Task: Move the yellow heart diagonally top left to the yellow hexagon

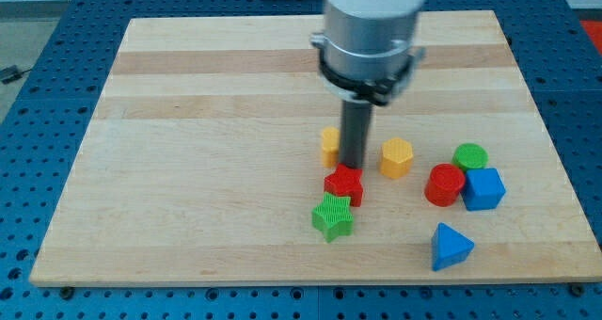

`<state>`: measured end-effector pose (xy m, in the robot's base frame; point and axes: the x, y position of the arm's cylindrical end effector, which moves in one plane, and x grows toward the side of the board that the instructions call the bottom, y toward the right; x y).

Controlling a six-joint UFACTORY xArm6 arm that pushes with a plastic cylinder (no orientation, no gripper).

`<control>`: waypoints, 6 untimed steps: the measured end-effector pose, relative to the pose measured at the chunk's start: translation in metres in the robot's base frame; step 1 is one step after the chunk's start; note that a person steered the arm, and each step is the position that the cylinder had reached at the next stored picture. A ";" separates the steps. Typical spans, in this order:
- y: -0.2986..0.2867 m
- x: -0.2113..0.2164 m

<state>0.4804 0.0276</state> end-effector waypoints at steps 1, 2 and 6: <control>-0.024 -0.016; -0.025 -0.014; 0.037 -0.053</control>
